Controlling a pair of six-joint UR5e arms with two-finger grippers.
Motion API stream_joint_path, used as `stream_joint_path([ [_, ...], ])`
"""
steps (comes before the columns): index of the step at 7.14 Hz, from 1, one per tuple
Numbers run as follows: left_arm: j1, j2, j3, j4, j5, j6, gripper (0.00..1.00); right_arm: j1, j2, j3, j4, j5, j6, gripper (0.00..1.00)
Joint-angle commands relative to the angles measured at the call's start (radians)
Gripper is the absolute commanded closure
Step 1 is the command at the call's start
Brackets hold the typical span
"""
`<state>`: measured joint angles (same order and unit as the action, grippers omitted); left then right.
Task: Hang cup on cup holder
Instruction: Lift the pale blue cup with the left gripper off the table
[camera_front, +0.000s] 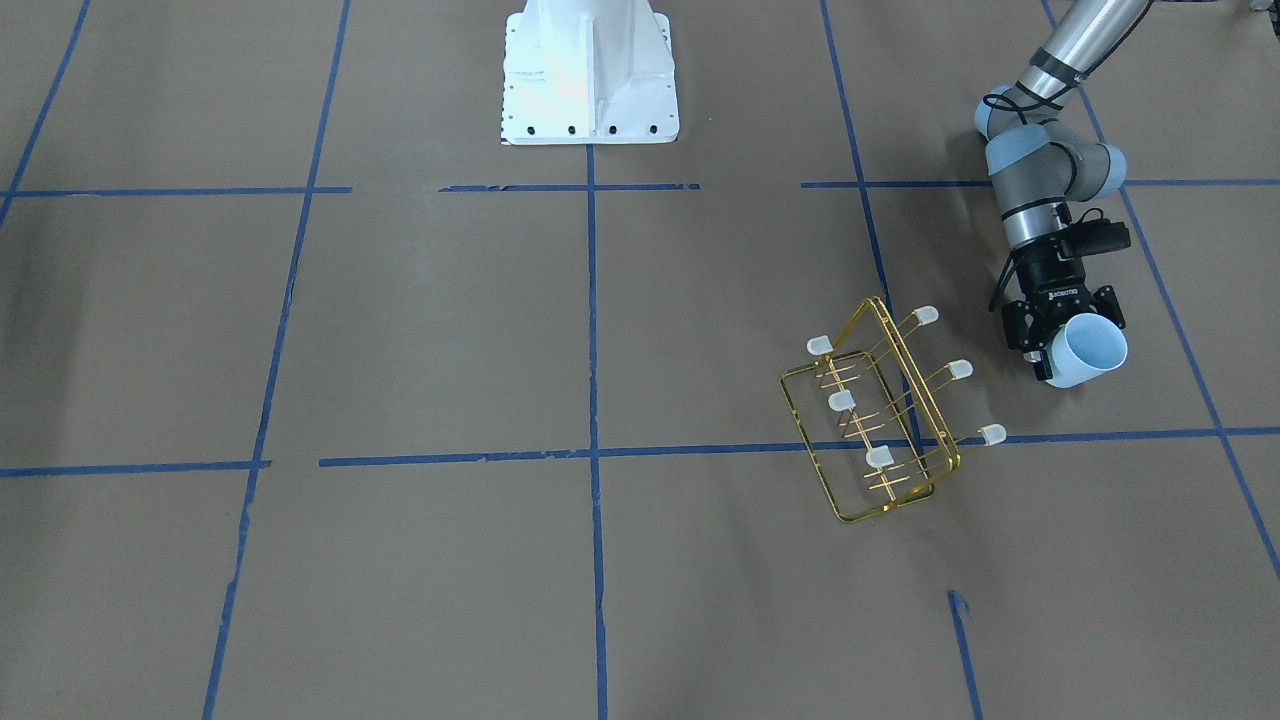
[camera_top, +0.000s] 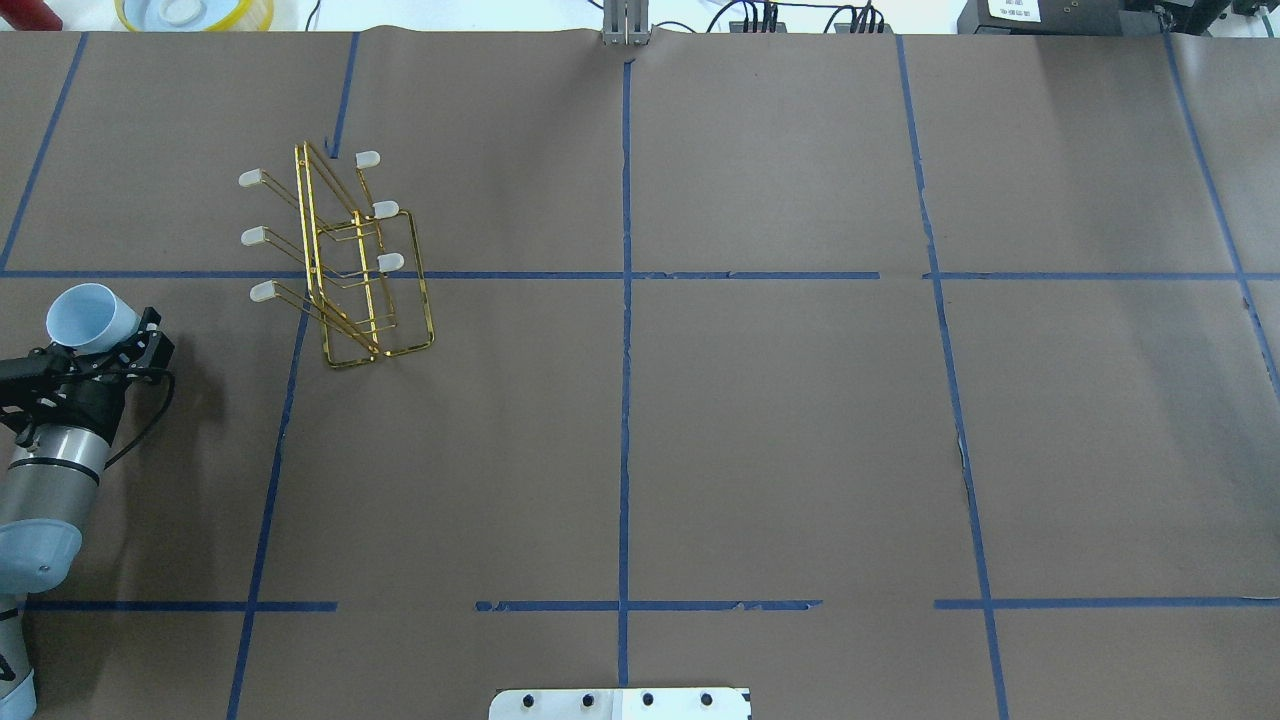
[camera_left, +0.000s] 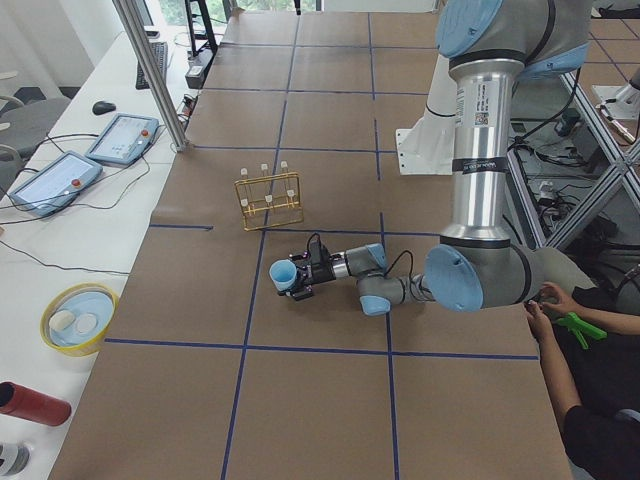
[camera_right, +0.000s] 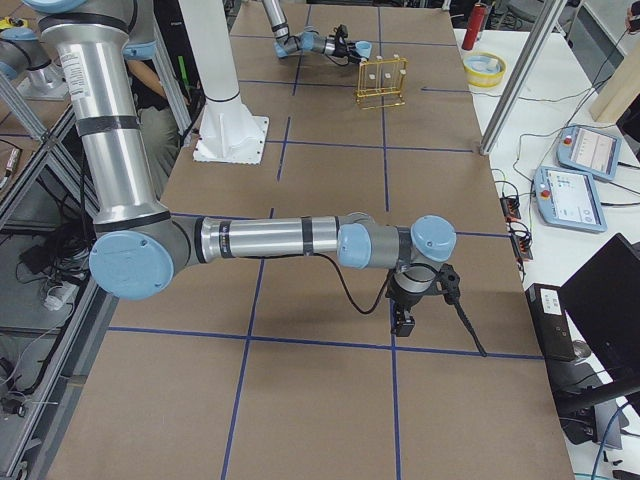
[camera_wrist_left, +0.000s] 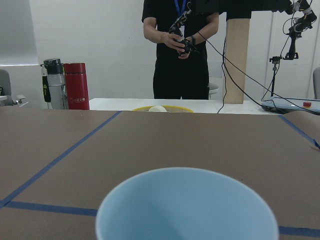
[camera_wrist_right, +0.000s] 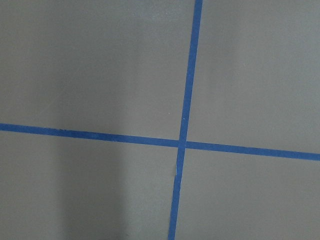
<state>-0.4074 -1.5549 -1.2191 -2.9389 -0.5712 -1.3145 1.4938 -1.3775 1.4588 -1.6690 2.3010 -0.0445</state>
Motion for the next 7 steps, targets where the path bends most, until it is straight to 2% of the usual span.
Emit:
stream_joint_path([
  [1,-0.001,-0.002,0.001,0.001,-0.018,0.000,0.44,0.000,0.000,0.000,0.000,0.000,0.000,0.00],
  [2,-0.002,0.001,-0.009,0.004,-0.018,0.011,0.59,0.000,0.000,0.000,0.000,0.000,0.000,0.00],
  [3,-0.014,0.007,-0.061,0.041,-0.019,0.058,0.60,0.000,0.000,0.000,0.000,0.000,0.000,0.00],
  [4,-0.031,0.019,-0.147,0.058,-0.025,0.155,0.69,0.000,0.000,0.000,0.000,0.000,0.000,0.00],
  [5,-0.068,0.041,-0.214,0.058,-0.100,0.235,0.83,0.000,0.000,0.000,0.000,0.000,0.000,0.00],
  [6,-0.073,0.085,-0.297,0.070,-0.113,0.308,1.00,0.000,0.000,0.000,0.000,0.000,0.000,0.00],
  [7,-0.076,0.104,-0.363,0.120,-0.133,0.437,1.00,0.000,0.000,0.000,0.000,0.000,0.000,0.00],
])
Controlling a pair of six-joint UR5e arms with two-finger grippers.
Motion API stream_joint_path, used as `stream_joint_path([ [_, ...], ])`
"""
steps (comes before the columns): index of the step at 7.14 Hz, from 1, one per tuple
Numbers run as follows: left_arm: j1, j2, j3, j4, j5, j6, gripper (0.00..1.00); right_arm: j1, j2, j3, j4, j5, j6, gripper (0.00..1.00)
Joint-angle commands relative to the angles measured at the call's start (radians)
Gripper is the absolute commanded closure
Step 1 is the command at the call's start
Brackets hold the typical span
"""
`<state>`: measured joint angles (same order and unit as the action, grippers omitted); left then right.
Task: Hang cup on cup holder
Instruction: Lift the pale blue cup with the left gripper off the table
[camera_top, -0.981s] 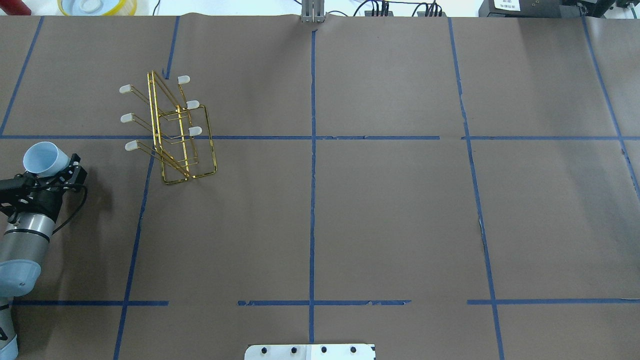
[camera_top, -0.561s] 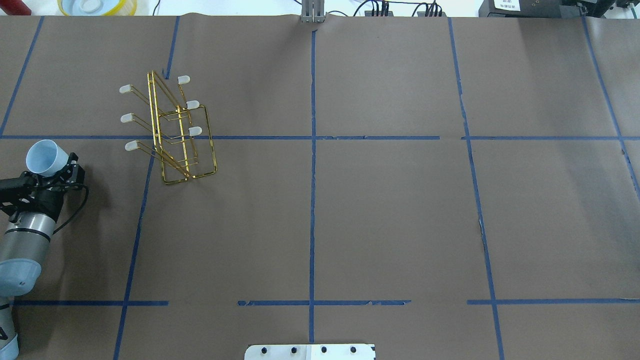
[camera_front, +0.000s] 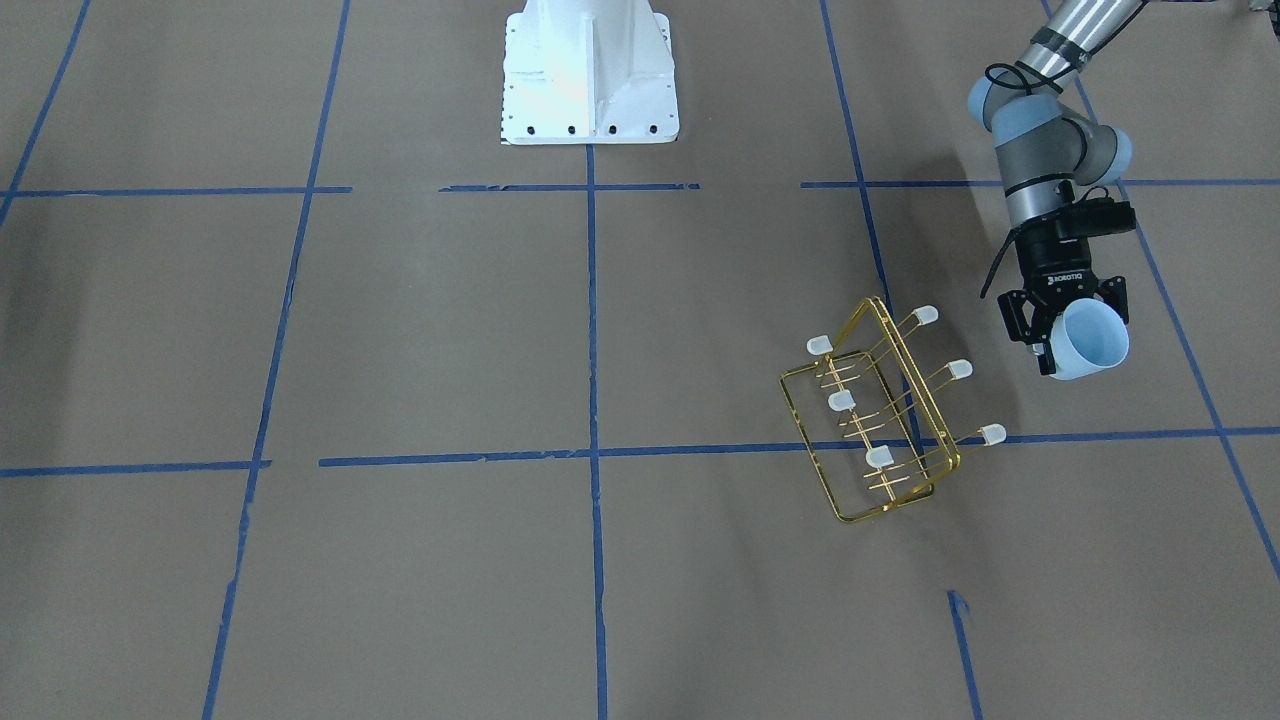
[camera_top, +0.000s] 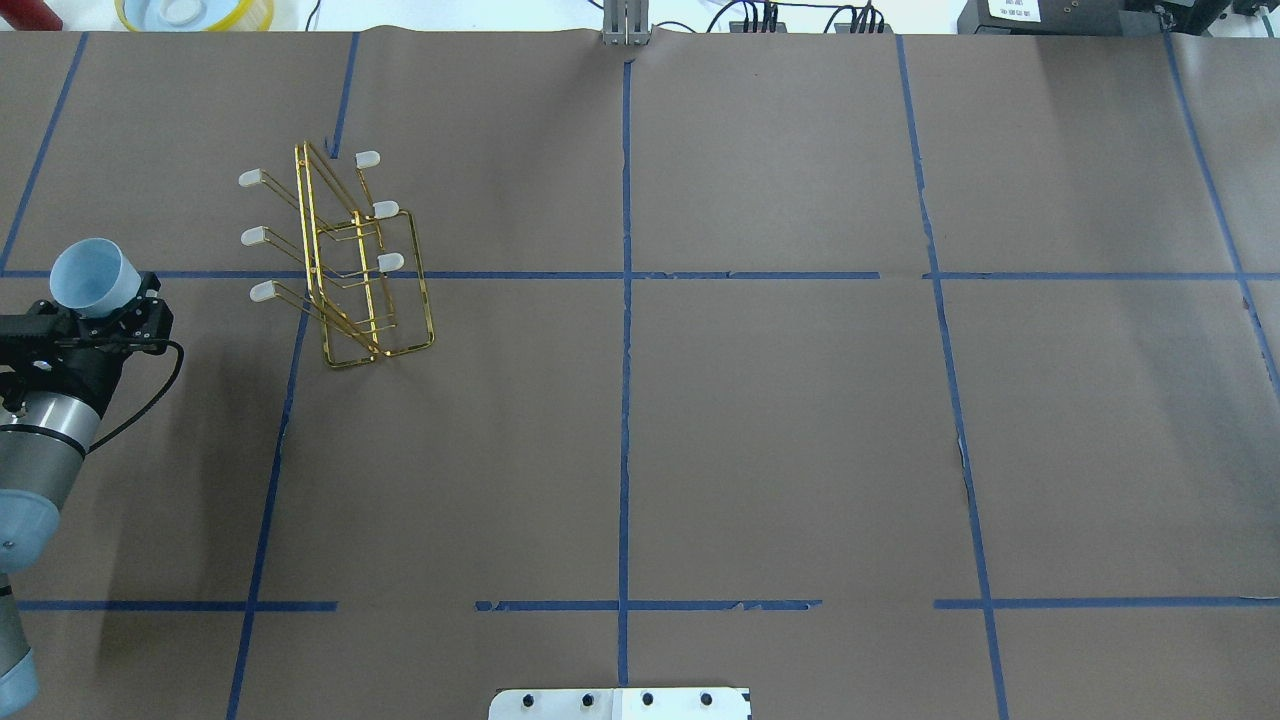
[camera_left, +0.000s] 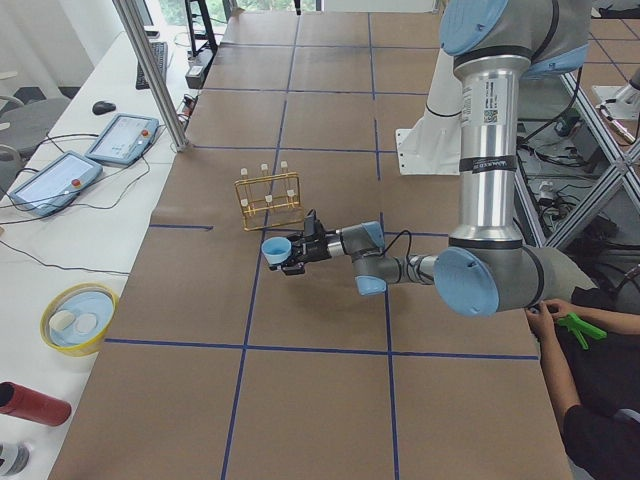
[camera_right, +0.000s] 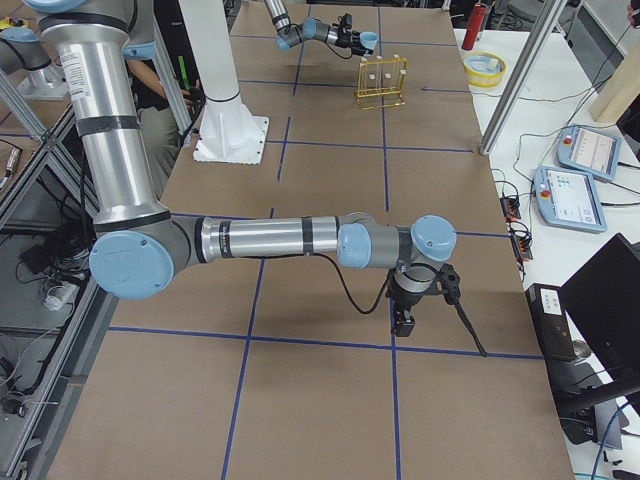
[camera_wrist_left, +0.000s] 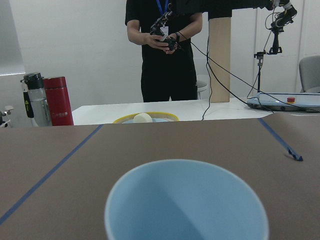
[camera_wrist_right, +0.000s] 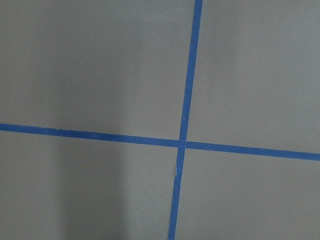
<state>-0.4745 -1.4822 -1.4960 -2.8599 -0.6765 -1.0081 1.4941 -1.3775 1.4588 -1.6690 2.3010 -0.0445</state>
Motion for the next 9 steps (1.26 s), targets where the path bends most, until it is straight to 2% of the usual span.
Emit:
stream_joint_path([
  [1,-0.010,0.071,-0.166,0.075,-0.029,0.245,1.00,0.000,0.000,0.000,0.000,0.000,0.000,0.00],
  [2,-0.015,0.086,-0.223,0.152,-0.028,0.352,1.00,0.000,0.000,0.000,0.000,0.000,0.000,0.00],
  [3,-0.013,0.101,-0.239,0.193,-0.023,0.444,1.00,0.000,0.000,0.000,0.000,0.000,0.000,0.00],
  [5,-0.021,0.112,-0.303,0.229,-0.005,0.742,1.00,0.000,0.000,0.000,0.000,0.000,0.000,0.00],
  [6,-0.021,0.111,-0.306,0.279,0.071,0.775,1.00,0.000,0.000,0.000,0.000,0.000,0.000,0.00],
  [7,-0.021,0.108,-0.323,0.395,0.118,0.817,1.00,0.000,0.000,0.000,0.000,0.000,0.000,0.00],
  [9,-0.023,0.097,-0.368,0.474,0.171,1.028,1.00,0.000,0.000,0.000,0.000,0.000,0.000,0.00],
])
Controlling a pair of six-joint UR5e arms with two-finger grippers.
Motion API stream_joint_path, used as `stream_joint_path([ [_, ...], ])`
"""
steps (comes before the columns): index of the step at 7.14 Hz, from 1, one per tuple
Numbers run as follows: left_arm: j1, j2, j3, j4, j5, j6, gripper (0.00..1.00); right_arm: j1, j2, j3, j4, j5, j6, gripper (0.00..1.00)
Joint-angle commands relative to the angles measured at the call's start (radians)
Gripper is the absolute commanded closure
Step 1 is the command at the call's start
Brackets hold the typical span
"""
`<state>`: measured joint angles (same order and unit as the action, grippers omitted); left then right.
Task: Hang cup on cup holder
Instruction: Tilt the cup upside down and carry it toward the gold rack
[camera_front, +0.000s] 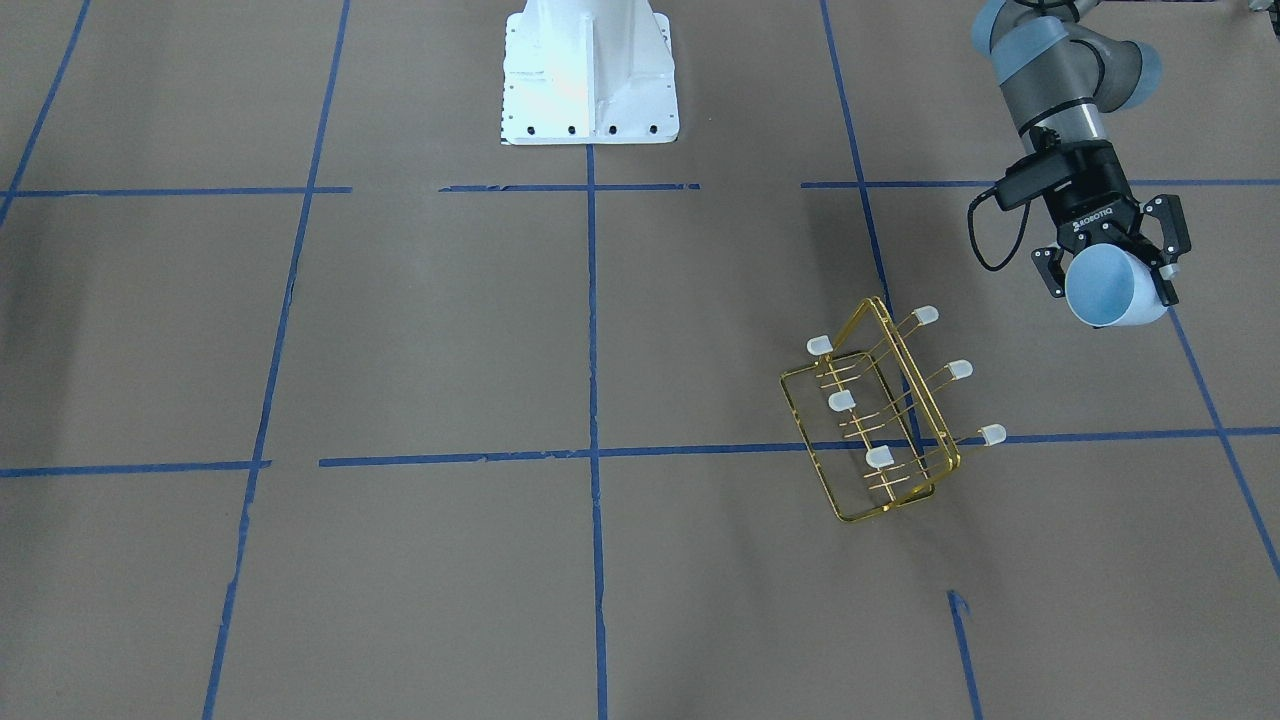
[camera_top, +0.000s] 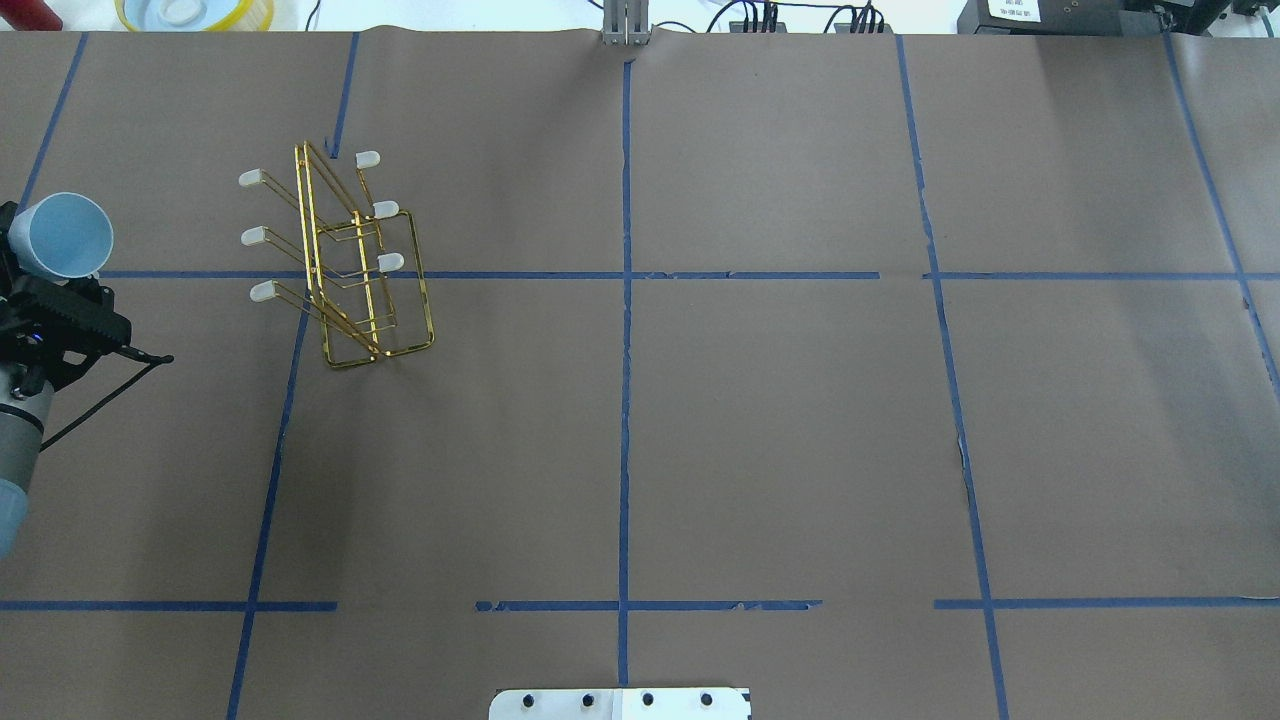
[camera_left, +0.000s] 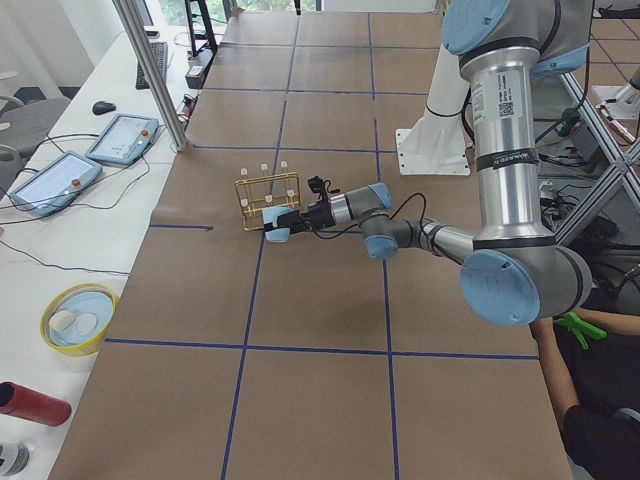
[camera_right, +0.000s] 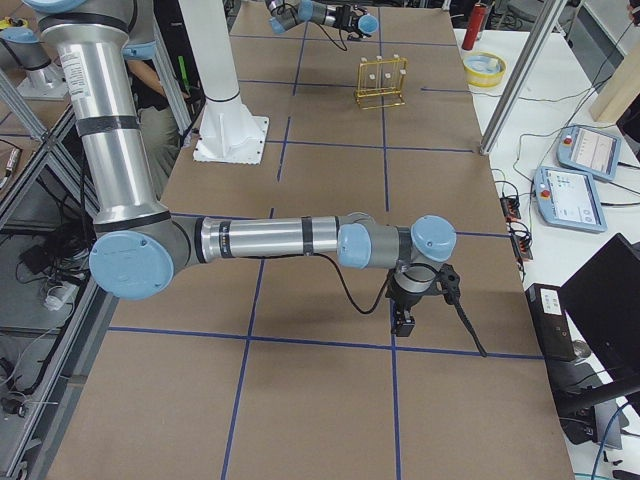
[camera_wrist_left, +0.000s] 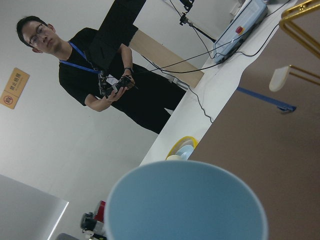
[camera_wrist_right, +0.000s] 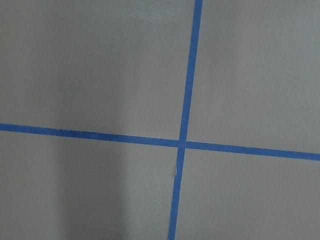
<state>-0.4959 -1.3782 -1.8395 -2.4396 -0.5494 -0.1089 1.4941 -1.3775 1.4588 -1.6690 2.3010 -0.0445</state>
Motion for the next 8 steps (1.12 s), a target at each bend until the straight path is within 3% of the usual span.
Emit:
stream_joint_path([
  [1,0.002,-0.009,-0.020,0.063,0.118,0.229,1.00,0.000,0.000,0.000,0.000,0.000,0.000,0.00],
  [2,0.002,-0.010,-0.024,0.070,0.150,0.329,1.00,0.000,0.000,0.000,0.000,0.000,0.000,0.00],
  [3,0.010,-0.015,-0.020,0.080,0.243,0.463,1.00,0.000,0.000,0.000,0.000,0.000,0.000,0.00],
  [5,0.034,-0.016,-0.029,0.155,0.374,0.537,1.00,0.000,0.000,0.000,0.000,0.000,0.000,0.00],
  [8,0.068,-0.070,-0.040,0.191,0.394,0.864,1.00,0.000,0.000,0.000,0.000,0.000,0.000,0.00],
])
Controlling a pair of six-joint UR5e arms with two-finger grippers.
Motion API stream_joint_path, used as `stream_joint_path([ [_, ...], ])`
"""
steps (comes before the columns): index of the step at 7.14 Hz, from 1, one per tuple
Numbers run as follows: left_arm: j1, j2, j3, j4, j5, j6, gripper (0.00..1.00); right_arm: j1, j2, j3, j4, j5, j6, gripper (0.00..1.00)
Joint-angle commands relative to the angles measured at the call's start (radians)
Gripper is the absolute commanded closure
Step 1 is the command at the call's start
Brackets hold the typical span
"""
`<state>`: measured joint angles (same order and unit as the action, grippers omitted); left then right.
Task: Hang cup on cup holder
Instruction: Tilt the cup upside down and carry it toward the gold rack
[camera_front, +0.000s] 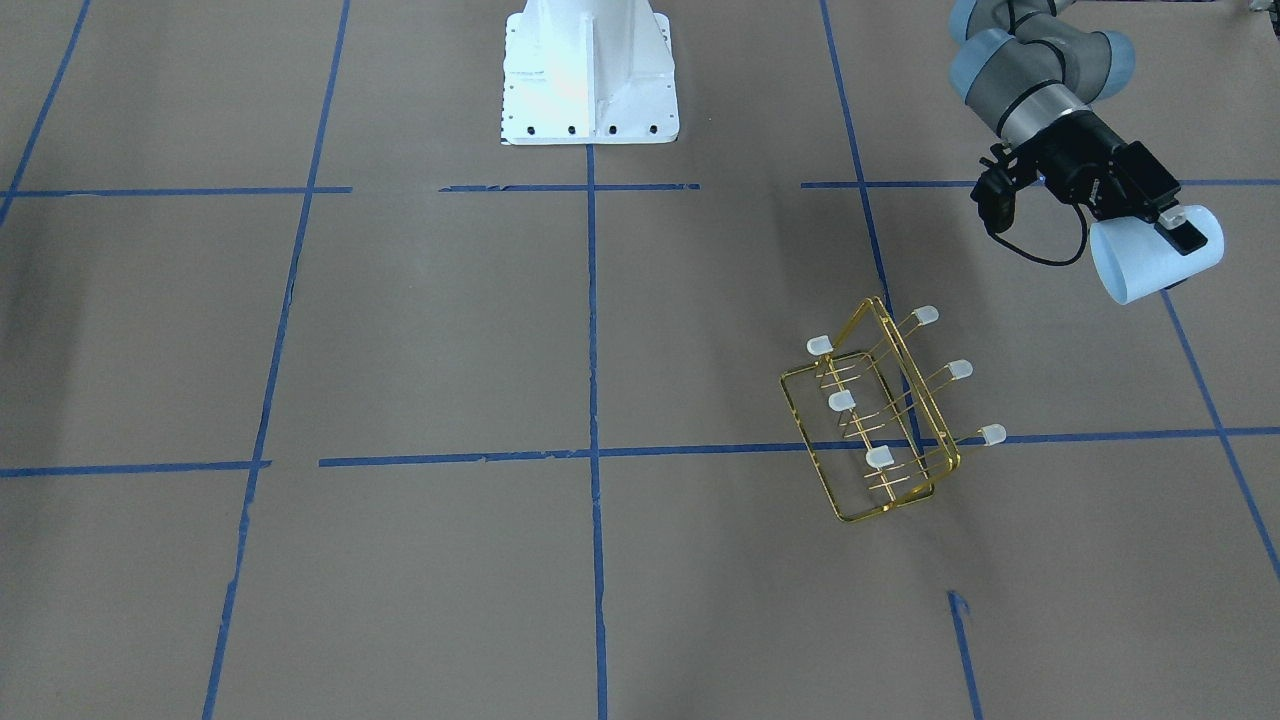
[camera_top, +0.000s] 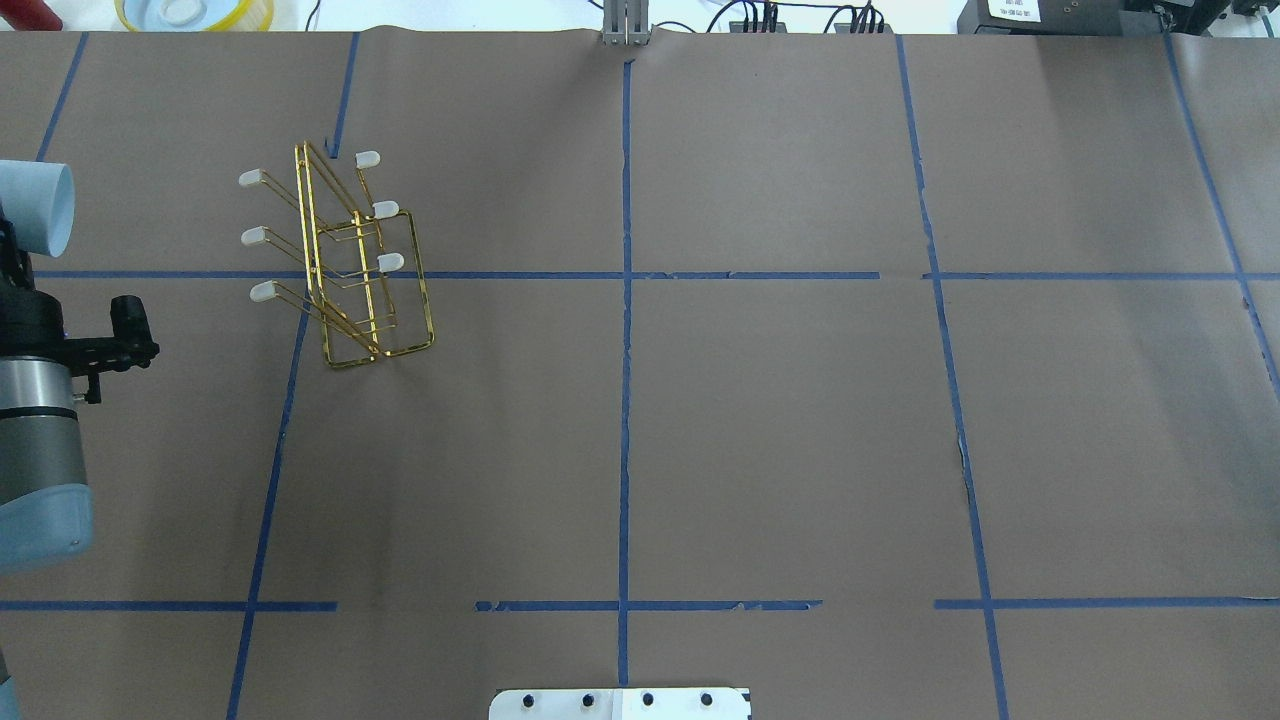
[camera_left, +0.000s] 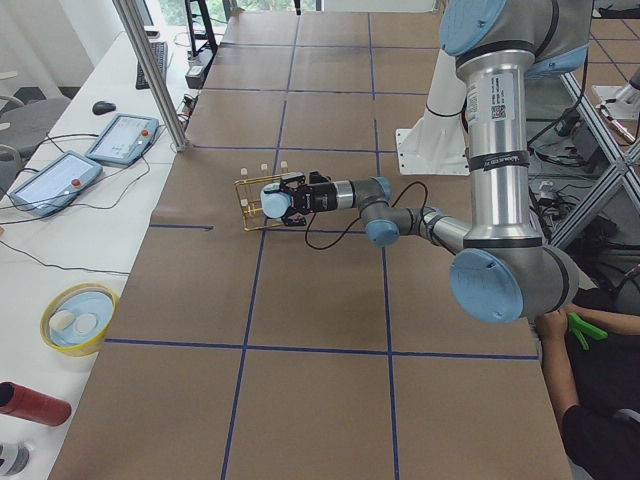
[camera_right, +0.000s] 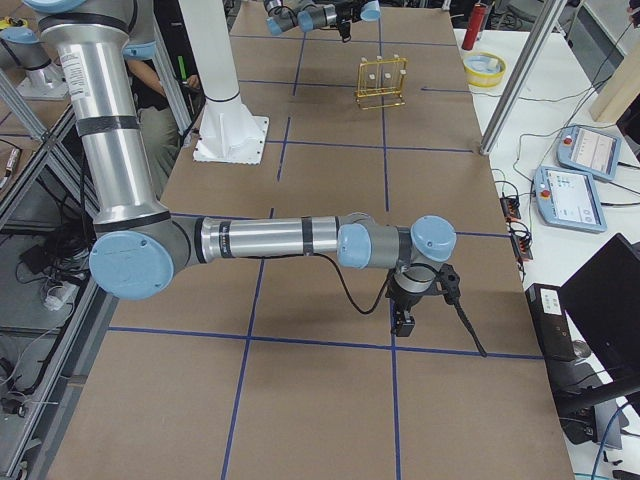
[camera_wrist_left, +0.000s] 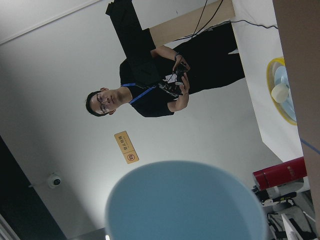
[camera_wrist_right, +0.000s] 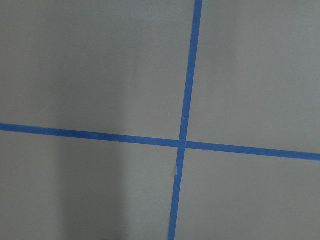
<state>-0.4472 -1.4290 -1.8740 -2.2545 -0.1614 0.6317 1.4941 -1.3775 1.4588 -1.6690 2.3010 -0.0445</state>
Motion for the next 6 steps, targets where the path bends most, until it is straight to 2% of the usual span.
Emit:
stream_joint_path([
  [1,0.033,-0.028,-0.008,0.007,0.013,0.179,1.00,0.000,0.000,0.000,0.000,0.000,0.000,0.00],
  [3,0.076,-0.053,-0.002,0.003,0.045,0.388,1.00,0.000,0.000,0.000,0.000,0.000,0.000,0.00],
  [5,0.122,-0.085,0.050,0.003,0.048,0.385,1.00,0.000,0.000,0.000,0.000,0.000,0.000,0.00],
  [6,0.142,-0.111,0.093,0.003,0.086,0.385,1.00,0.000,0.000,0.000,0.000,0.000,0.000,0.00],
])
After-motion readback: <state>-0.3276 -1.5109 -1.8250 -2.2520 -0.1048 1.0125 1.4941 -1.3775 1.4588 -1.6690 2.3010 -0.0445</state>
